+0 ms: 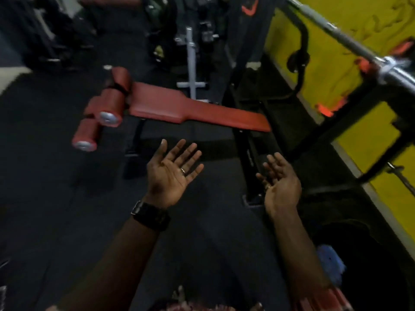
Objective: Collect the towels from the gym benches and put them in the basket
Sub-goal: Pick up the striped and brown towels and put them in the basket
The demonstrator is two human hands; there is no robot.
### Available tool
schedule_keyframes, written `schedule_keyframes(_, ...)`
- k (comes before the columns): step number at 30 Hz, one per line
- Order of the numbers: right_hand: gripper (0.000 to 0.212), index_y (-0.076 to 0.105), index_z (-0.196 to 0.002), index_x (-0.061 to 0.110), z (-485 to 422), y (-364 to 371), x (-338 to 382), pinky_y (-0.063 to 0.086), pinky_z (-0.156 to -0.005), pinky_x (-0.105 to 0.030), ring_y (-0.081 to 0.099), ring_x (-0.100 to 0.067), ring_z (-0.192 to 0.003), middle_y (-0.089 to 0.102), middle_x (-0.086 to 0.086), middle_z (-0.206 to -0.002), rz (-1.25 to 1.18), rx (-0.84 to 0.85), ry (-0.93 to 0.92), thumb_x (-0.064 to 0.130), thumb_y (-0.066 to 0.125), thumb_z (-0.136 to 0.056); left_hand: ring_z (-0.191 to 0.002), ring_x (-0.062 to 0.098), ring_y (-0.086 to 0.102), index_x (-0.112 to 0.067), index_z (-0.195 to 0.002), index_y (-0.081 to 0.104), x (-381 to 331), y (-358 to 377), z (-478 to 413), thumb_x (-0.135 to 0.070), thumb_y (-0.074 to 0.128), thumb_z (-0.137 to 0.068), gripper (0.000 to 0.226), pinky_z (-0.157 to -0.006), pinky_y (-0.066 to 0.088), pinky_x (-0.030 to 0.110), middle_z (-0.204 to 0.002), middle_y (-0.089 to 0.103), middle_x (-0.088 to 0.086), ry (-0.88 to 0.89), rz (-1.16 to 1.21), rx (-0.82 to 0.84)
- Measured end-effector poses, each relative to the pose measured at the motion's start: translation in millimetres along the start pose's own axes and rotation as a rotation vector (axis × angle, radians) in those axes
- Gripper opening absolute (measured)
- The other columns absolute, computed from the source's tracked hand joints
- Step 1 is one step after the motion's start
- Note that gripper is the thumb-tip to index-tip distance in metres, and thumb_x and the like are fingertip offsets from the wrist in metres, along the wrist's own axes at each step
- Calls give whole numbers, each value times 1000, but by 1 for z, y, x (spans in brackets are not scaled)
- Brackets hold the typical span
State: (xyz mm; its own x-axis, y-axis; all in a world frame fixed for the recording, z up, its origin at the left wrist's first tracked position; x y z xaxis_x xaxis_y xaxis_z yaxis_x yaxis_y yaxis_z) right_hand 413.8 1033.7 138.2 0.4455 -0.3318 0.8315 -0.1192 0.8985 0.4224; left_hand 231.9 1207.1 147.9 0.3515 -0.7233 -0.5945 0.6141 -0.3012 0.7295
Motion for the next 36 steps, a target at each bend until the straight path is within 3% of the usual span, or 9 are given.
schedule_keyframes(8,27,71,-106,23,45,185,-97,55,-73,-32,68,-14,-95,74,2,-109,137,297,107,13,51,-90,-118,25,65,-20,-109,68,-147,-116,19,-54,47,-93,43,-95,51,45,-124,69,7,213,75,-175)
schedule_keyframes(14,26,71,-101,23,44,302,-170,56,-73,-35,68,-17,-96,76,4,-100,206,416,196,12,50,-92,-119,27,62,-16,-133,56,-222,-188,5,-54,50,-91,57,-99,47,46,-129,65,9,321,118,-290)
schedule_keyframes(19,25,71,-102,21,26,413,-229,53,-76,-37,68,-18,-93,76,4,-98,191,485,254,14,49,-92,-121,28,60,-18,-110,64,-314,-240,-37,-53,48,-93,42,-99,47,46,-128,62,9,365,146,-361)
schedule_keyframes(25,29,68,-108,18,4,576,-290,53,-81,-38,68,-17,-93,72,-2,-107,198,571,321,10,44,-92,-129,29,57,-18,-124,61,-436,-287,-86,-53,50,-93,47,-102,47,46,-131,65,9,422,142,-446)
schedule_keyframes(28,30,69,-105,20,7,650,-319,56,-68,-29,70,-11,-87,74,2,-100,240,626,320,7,45,-92,-124,27,61,-20,-124,61,-485,-313,-101,-53,49,-93,47,-102,47,46,-130,65,7,465,163,-480)
schedule_keyframes(32,30,69,-108,23,14,725,-365,53,-84,-39,69,-18,-100,76,5,-102,284,743,366,11,47,-91,-119,26,63,-20,-119,63,-538,-350,-126,-53,47,-94,44,-100,48,45,-130,65,7,494,213,-517)
schedule_keyframes(36,32,70,-104,20,15,809,-419,54,-84,-43,71,-14,-88,76,1,-102,309,755,352,8,45,-90,-123,27,62,-19,-126,60,-604,-403,-164,-53,48,-94,48,-98,50,44,-131,65,8,509,242,-526)
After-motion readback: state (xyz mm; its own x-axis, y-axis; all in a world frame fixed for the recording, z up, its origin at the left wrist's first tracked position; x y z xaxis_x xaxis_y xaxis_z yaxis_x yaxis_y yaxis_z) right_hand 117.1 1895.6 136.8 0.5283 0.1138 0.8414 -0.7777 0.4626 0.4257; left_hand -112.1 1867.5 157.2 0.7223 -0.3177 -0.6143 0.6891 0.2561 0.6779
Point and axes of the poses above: each hand's wrist, its own z-axis away from the middle knuckle, its own y-axis out of the palm, x = y × z, the point moved 2 cm from there along -z, towards the middle knuckle
